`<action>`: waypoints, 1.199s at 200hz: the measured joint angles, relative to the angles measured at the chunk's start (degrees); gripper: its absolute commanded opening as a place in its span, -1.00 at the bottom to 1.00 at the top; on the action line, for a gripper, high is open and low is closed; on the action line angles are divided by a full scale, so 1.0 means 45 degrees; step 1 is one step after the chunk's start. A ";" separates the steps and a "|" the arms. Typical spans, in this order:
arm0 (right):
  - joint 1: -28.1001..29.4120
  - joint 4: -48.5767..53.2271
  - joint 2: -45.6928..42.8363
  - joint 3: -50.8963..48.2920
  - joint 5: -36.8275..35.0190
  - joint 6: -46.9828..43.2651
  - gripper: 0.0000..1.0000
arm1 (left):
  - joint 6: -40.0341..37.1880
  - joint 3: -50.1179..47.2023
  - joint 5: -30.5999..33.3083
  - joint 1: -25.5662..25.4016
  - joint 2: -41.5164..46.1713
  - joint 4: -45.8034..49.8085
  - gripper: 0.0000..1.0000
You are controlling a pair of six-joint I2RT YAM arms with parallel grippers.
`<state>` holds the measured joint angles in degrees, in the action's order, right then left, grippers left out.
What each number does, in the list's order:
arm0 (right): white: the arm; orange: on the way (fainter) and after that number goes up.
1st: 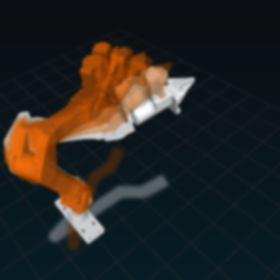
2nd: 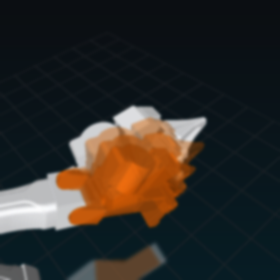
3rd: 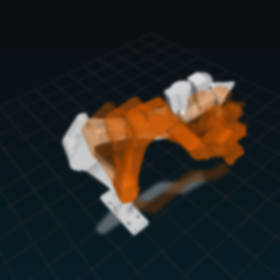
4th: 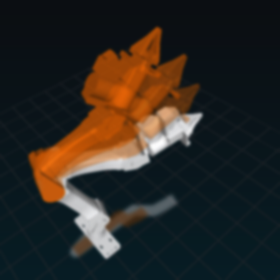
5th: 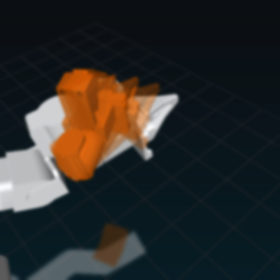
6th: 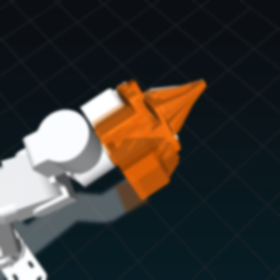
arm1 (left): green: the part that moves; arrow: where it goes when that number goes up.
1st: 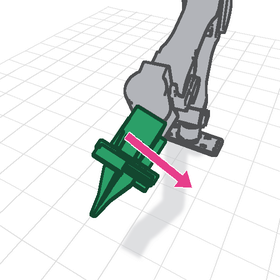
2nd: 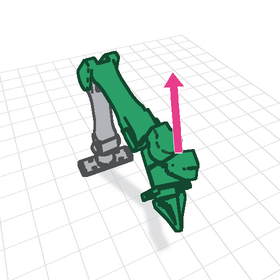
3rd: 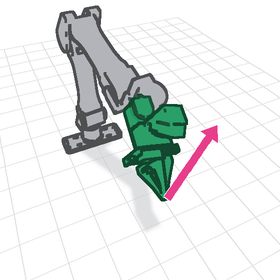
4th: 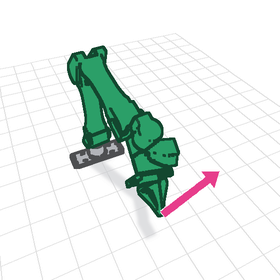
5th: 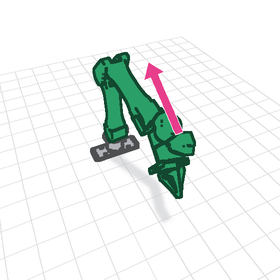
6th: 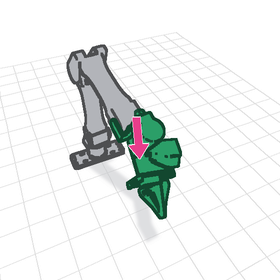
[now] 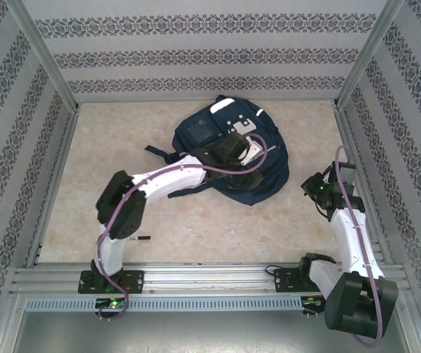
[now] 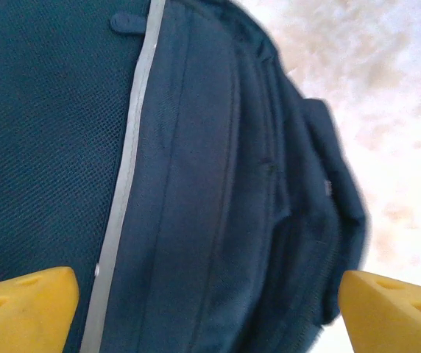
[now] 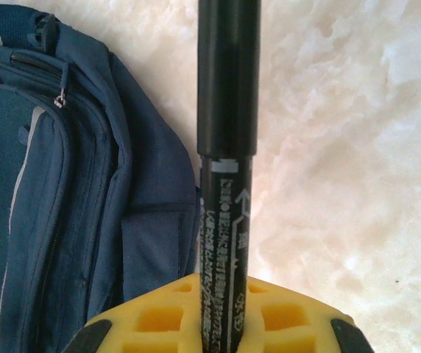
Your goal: Pack the student bag
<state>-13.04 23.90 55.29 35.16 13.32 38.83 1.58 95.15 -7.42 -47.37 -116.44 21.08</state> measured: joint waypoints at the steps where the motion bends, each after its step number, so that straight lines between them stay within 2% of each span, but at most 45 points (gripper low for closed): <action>1: 0.0000 0.0005 0.0000 -0.0005 0.0005 -0.0005 -1.00 | -0.0029 0.0058 0.0029 0.0000 -0.0097 0.0015 0.78; 29: 0.0000 0.0005 -0.0010 -0.0126 0.0277 -0.0248 -1.00 | -0.0651 0.1394 0.0457 0.0000 -0.1695 0.0661 0.53; 37: 0.0000 -0.0010 -0.0010 -0.0194 0.0330 -0.0287 -1.00 | -0.0850 0.1865 0.0641 -0.0005 -0.2108 0.0865 0.39; 52: -0.0029 -0.0010 0.0010 -0.0248 0.0505 -0.0335 -1.00 | -0.1258 0.2861 0.1141 -0.0010 -0.2890 0.1263 -0.08; 61: -0.0073 -0.0029 0.0034 -0.0248 0.0636 -0.0335 -1.00 | -0.1491 0.3492 0.1491 -0.0015 -0.3356 0.1530 -0.61; 69: -0.0078 -0.0034 0.0097 -0.0248 0.0787 -0.0330 -1.00 | -0.1608 0.4046 0.1656 -0.0044 -0.3687 0.1904 -1.00; 98: -0.0078 -0.0097 0.0466 -0.0248 0.1875 -0.0204 -1.00 | -0.2011 0.5362 0.2089 -0.0126 -0.4090 0.2900 -1.00; 128: 0.0155 -0.0903 0.1389 -0.0243 0.4867 0.0078 -1.00 | -0.2079 0.5430 0.2093 -0.0117 -0.3366 0.3177 -1.00; 162: 0.1821 -0.1311 0.2186 0.0277 0.6761 0.0588 -1.00 | -0.2069 0.5435 0.2681 0.0010 -0.1875 0.3152 -1.00; 194: 0.3385 -0.3682 0.2948 0.0408 0.6751 0.3011 -1.00 | -0.1948 0.5644 0.3041 0.0141 -0.0748 0.2982 -1.00; 215: 0.4211 -0.5455 0.4697 0.0772 0.6358 0.4619 -1.00 | -0.1758 0.6023 0.2997 0.0121 -0.0661 0.2977 -1.00; 240: 0.4760 -0.7665 0.7359 0.1282 0.5309 0.6382 -0.80 | -0.1564 0.6028 0.2846 0.0121 -0.0651 0.2953 -1.00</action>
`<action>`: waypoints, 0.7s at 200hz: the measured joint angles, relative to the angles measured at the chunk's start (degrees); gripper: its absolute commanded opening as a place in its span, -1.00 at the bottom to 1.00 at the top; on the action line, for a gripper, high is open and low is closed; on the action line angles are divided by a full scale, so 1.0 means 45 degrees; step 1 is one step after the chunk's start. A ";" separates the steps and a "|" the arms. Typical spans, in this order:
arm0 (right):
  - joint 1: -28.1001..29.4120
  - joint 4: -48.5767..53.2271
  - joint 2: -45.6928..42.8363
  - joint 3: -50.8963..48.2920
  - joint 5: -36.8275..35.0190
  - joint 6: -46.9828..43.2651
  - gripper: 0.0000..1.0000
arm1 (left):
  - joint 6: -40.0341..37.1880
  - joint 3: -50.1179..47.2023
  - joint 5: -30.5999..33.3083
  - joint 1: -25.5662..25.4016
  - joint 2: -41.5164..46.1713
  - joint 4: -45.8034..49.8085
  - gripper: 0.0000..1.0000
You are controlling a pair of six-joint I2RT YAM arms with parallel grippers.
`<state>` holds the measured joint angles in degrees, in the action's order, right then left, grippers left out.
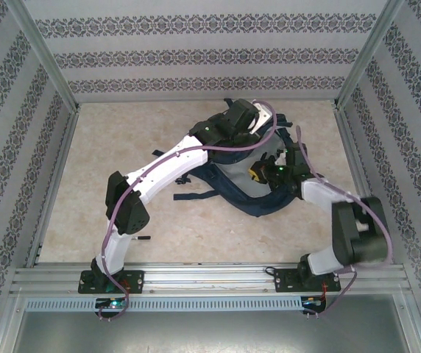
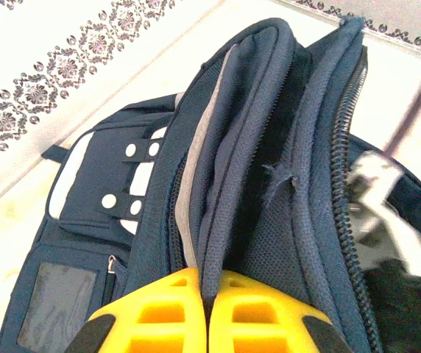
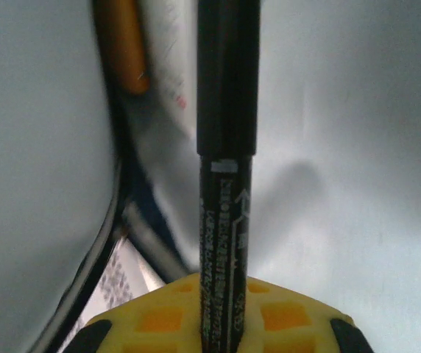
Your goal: Pack the student bag
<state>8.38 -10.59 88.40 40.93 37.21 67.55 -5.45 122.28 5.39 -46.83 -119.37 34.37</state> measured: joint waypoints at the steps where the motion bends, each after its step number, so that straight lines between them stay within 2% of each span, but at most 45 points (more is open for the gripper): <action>1: 0.0015 -0.0049 0.0073 0.0024 -0.0034 0.0029 -0.79 | 0.0010 0.0000 0.0000 0.0000 0.0000 0.0000 -1.00; 19: 0.0432 -0.1015 0.1957 0.0903 -0.0976 0.0923 -0.67 | 0.0228 0.0000 -0.0107 0.0005 0.0000 -0.0010 -1.00; 36: 0.0903 -0.1627 0.3220 0.1797 -0.1826 0.1443 -0.39 | 0.0432 -0.0015 -0.0146 0.0015 0.0000 -0.0015 -1.00; 61: 0.1326 -0.2186 0.4041 0.2492 -0.2633 0.2341 -0.26 | 0.0758 -0.0209 -0.0238 0.0092 0.0049 -0.0141 -1.00; 75: 0.1365 -0.2132 0.3997 0.2492 -0.2846 0.2633 -0.12 | 0.0947 -0.0476 -0.0384 0.0160 0.0155 -0.0277 -1.00; 97: 0.1350 -0.1569 0.3502 0.2453 -0.3138 0.2720 -0.09 | 0.1277 -0.0889 -0.0680 0.0340 0.0364 -0.0588 -1.00; 140: 0.1054 0.0418 0.0253 0.1384 -0.3327 0.2225 0.00 | 0.1715 -0.1768 -0.1151 0.0729 0.0763 -0.1229 -1.00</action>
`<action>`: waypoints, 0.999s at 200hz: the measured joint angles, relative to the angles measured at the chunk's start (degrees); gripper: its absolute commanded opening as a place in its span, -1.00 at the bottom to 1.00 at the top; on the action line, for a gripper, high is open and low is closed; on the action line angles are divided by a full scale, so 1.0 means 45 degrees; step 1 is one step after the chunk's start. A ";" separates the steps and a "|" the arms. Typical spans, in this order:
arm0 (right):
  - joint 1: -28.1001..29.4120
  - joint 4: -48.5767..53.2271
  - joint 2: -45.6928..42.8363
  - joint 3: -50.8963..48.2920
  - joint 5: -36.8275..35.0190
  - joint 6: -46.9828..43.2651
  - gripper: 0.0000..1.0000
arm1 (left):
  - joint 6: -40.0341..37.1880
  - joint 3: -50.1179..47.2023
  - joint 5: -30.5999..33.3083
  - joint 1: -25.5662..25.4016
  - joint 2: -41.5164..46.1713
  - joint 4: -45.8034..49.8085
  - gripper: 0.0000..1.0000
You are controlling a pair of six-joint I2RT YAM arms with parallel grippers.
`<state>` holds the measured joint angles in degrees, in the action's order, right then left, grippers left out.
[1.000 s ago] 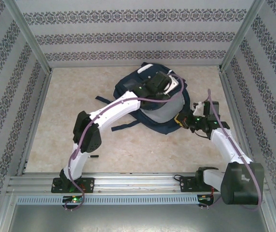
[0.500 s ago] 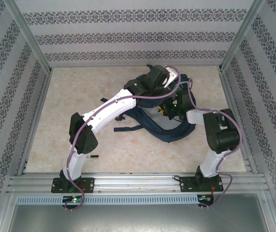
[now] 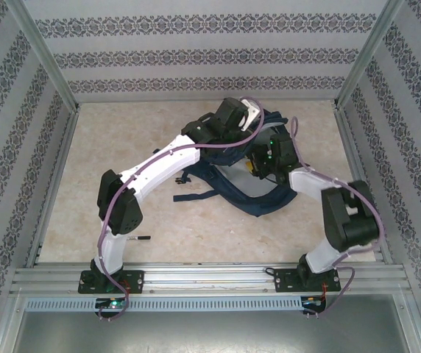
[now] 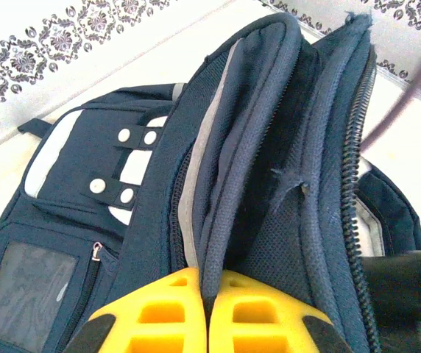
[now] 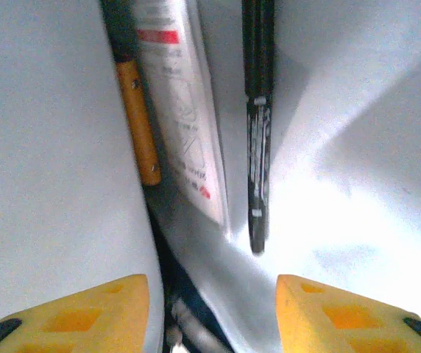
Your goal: Pack the student bag
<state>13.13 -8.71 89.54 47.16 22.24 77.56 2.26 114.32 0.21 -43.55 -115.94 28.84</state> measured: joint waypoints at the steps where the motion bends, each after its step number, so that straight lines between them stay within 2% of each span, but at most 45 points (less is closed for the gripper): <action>1: -0.0010 0.0039 -0.0053 -0.0015 -0.0005 -0.0019 0.00 | 0.0000 -0.0029 -0.0010 0.0015 0.0015 -0.0029 -1.00; 23: -0.0340 0.1579 -0.2050 -0.0767 -0.0087 -0.0665 0.01 | 0.0015 -0.0408 -0.0359 0.0155 0.0121 -0.0330 -1.00; 51: -0.0729 0.4517 -0.5124 -0.1695 -0.0631 -0.2011 0.00 | -0.0117 -0.0782 -0.1729 0.0379 0.0219 -0.0418 -0.77; 72: -0.0865 0.6883 -0.7252 -0.1948 -0.1282 -0.3555 0.00 | -0.0073 -0.1224 -0.2589 0.0457 0.0413 -0.0534 -0.63; 95: -0.0879 0.9092 -0.8529 -0.1889 -0.1802 -0.5751 0.00 | 0.0301 -0.2628 -0.3400 0.0466 0.1307 -0.1030 -0.62; 127: -0.0287 1.1463 -0.8568 -0.1083 -0.2535 -0.8403 -0.01 | 0.1569 -0.5280 -0.4231 0.0918 0.3313 -0.2448 -0.62; 139: 0.0112 1.1919 -0.8306 -0.0559 -0.2662 -0.9345 -0.01 | 0.2025 -0.5901 -0.4464 0.1243 0.3895 -0.2735 -0.56; 170: 0.2006 1.2454 -0.7033 0.1156 -0.3342 -1.1725 0.00 | 0.2511 -0.6989 -0.4692 0.2045 0.5129 -0.2783 -0.52; 184: 0.2506 1.2492 -0.6431 0.1744 -0.3735 -1.2415 0.01 | 0.2467 -0.7606 -0.4639 0.2210 0.5751 -0.2657 -0.39; 200: 0.2463 1.2468 -0.5945 0.1987 -0.4235 -1.2711 0.01 | 0.2278 -0.8194 -0.4673 0.2225 0.6348 -0.2438 -0.24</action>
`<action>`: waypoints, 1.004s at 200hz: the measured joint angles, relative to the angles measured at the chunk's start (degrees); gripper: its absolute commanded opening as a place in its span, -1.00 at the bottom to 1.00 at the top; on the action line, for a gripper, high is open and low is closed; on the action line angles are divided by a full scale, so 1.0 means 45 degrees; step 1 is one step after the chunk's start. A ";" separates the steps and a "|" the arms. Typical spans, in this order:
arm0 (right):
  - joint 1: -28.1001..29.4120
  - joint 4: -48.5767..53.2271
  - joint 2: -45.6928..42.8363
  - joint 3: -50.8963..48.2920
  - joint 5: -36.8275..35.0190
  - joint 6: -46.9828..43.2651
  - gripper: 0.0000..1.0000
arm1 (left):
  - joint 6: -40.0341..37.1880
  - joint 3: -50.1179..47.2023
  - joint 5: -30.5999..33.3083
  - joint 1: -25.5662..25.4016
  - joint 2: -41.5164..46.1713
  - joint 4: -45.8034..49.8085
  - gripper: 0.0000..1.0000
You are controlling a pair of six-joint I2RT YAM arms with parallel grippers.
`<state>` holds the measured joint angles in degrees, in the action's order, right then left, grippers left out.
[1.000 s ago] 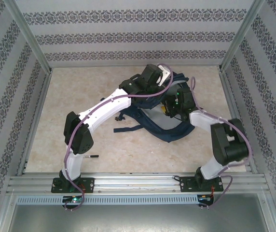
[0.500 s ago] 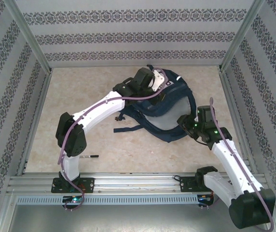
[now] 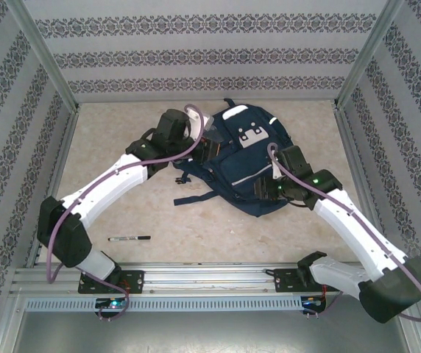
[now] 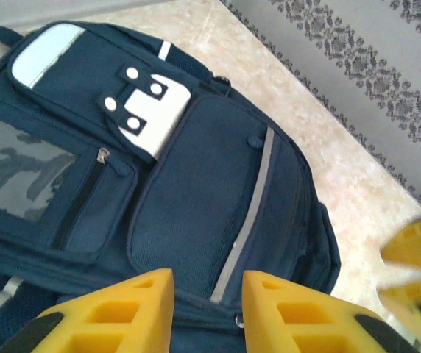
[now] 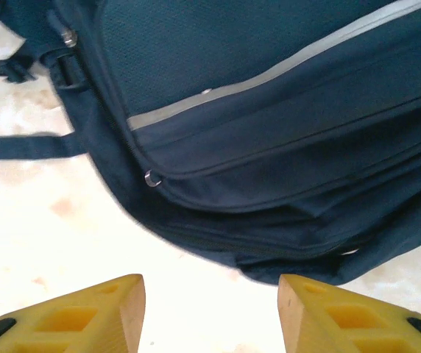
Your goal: Pack the student bag
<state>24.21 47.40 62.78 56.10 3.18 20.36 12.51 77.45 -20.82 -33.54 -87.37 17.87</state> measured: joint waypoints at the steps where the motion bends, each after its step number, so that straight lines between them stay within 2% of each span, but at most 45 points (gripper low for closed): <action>1: -0.0015 0.0000 0.0019 0.0000 -0.0019 -0.0005 0.02 | -0.0034 -0.0024 -0.0010 0.0000 0.0024 0.0015 -0.23; 23: -0.0593 -0.0053 0.0272 -0.0024 -0.0418 0.0107 0.13 | -0.0262 -0.0355 -0.0505 -0.0034 0.0267 0.0151 -0.15; 45: -0.1914 -0.0359 -0.0078 -0.0442 -0.0563 0.0675 0.44 | -0.0801 -0.0321 -0.0699 -0.0369 -0.0058 0.0160 0.00; 61: -0.3638 -0.0510 -0.0675 -0.1127 -0.0423 0.1302 0.46 | -0.1511 0.0219 -0.0578 -0.1030 -0.0942 0.0296 0.07; 82: -0.6290 -0.0709 -0.1511 -0.2059 0.0296 0.1846 0.46 | -0.2395 0.2045 -0.0165 -0.2098 -0.3099 0.0612 0.18; 98: -0.7567 -0.0748 -0.1860 -0.2463 0.0845 0.2098 0.45 | -0.2880 0.3415 0.0131 -0.2769 -0.4692 0.0797 0.27; 128: -0.8398 -0.0840 -0.1923 -0.2594 0.1676 0.2171 0.46 | -0.3468 0.5081 0.0695 -0.3570 -0.6868 0.1219 0.39; 158: -0.8607 -0.1273 -0.1928 -0.2875 0.2375 0.2322 0.44 | -0.3813 0.6173 0.1253 -0.3871 -0.8330 0.1681 0.41; 180: -0.8602 -0.1506 -0.1919 -0.3128 0.2841 0.2458 0.40 | -0.4017 0.6878 0.2307 -0.3891 -0.9078 0.2108 0.10; 186: -0.8607 -0.1554 -0.1914 -0.3177 0.2943 0.2472 0.39 | -0.4124 0.7145 0.2744 -0.3891 -0.9306 0.2249 -0.14; 201: -0.8607 -0.1617 -0.1836 -0.3215 0.3225 0.2506 0.32 | -0.4255 0.7752 0.3468 -0.3895 -0.9792 0.2535 -0.92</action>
<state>-14.52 40.12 54.52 41.63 17.69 31.64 -6.63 112.33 -5.21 -51.07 -131.44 29.28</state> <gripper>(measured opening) 0.686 0.347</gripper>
